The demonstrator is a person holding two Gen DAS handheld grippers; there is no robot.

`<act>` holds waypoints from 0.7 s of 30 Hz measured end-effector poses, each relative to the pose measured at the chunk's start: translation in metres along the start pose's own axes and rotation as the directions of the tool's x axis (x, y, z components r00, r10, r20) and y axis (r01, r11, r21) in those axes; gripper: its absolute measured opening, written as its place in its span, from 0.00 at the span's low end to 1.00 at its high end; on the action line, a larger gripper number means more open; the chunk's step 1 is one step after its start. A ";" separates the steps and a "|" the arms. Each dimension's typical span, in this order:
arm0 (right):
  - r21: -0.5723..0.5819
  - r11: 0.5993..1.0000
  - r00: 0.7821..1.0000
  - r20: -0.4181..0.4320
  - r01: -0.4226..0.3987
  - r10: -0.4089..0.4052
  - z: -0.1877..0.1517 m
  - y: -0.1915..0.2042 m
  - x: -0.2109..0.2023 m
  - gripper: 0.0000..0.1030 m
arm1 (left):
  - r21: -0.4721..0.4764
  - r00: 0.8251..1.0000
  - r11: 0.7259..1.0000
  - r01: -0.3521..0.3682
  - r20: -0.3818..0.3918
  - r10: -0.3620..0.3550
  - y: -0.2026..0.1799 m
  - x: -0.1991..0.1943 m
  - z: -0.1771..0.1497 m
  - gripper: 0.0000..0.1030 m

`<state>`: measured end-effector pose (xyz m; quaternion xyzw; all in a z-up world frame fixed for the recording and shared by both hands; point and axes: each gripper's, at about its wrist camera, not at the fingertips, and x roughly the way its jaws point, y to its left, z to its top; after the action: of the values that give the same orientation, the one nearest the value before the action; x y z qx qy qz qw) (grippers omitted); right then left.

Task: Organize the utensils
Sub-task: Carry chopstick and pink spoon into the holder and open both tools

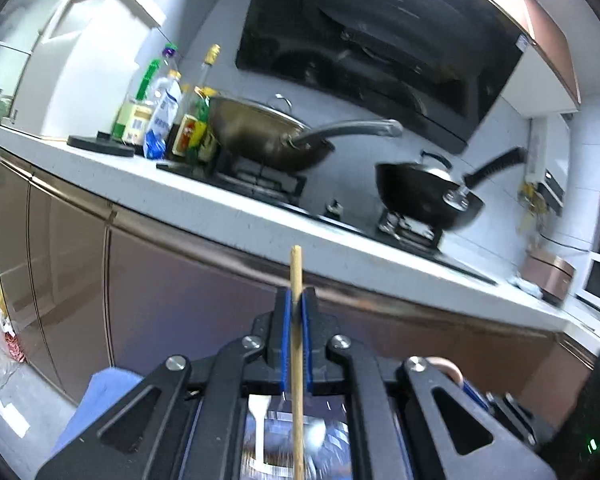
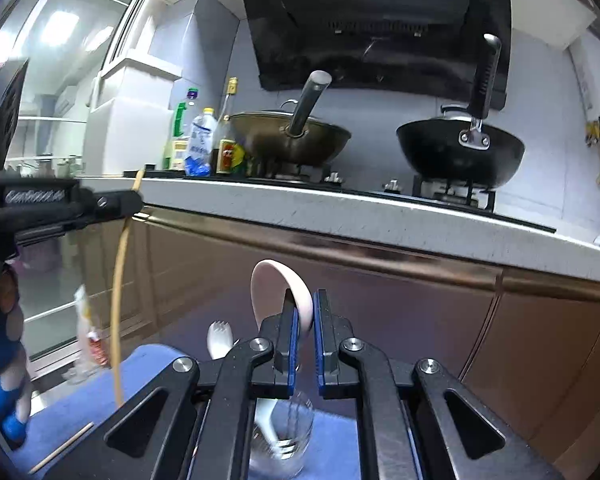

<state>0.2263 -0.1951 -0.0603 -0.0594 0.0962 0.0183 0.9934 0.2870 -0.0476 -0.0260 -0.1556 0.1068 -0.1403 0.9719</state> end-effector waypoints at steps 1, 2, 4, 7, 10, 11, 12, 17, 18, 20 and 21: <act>-0.001 1.000 1.000 0.004 0.011 -0.011 -0.002 0.000 0.006 0.07 | -0.005 1.000 1.000 -0.007 0.007 0.007 0.000 0.007 -0.002 0.05; -0.003 1.000 1.000 0.007 0.021 -0.021 -0.004 0.001 0.011 0.07 | -0.021 1.000 1.000 -0.013 0.006 0.013 0.001 0.020 -0.006 0.05; -0.017 0.999 0.999 0.013 0.044 -0.044 -0.009 0.004 0.020 0.07 | -0.029 0.999 0.999 -0.035 0.015 0.035 0.001 0.038 -0.015 0.05; -0.020 0.998 0.998 0.007 0.062 -0.062 -0.022 0.003 0.032 0.07 | -0.014 0.997 0.997 -0.070 0.031 0.071 0.002 0.057 -0.037 0.05; -0.014 0.997 0.997 0.002 0.079 -0.078 -0.039 0.000 0.041 0.07 | 0.006 0.995 0.996 -0.094 0.034 0.094 0.002 0.071 -0.059 0.05; -0.006 0.997 0.997 -0.006 0.079 -0.079 -0.044 0.000 0.044 0.07 | 0.020 0.994 0.994 -0.104 0.040 0.103 0.002 0.074 -0.067 0.05; 0.001 0.997 0.997 -0.017 0.082 -0.082 -0.051 0.000 0.049 0.07 | 0.029 0.993 0.994 -0.109 0.043 0.108 0.003 0.076 -0.073 0.05; -0.009 0.997 0.996 -0.044 0.076 -0.076 -0.077 0.010 0.055 0.11 | 0.058 0.992 0.991 -0.119 0.049 0.116 0.010 0.073 -0.089 0.07; -0.004 0.997 0.996 -0.047 0.073 -0.073 -0.080 0.010 0.055 0.13 | 0.062 0.992 0.991 -0.121 0.047 0.118 0.011 0.071 -0.090 0.07; 0.019 0.997 0.996 -0.051 0.072 -0.071 -0.084 0.010 0.052 0.26 | 0.070 0.994 0.992 -0.108 0.035 0.106 0.012 0.066 -0.091 0.10; 0.029 0.997 0.996 -0.050 0.074 -0.072 -0.085 0.009 0.050 0.37 | 0.072 0.995 0.992 -0.100 0.025 0.098 0.013 0.063 -0.091 0.11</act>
<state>0.2588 -0.1956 -0.1538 -0.0481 0.1186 -0.0209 0.9916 0.3264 -0.0799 -0.1247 -0.1160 0.0985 -0.0942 0.9839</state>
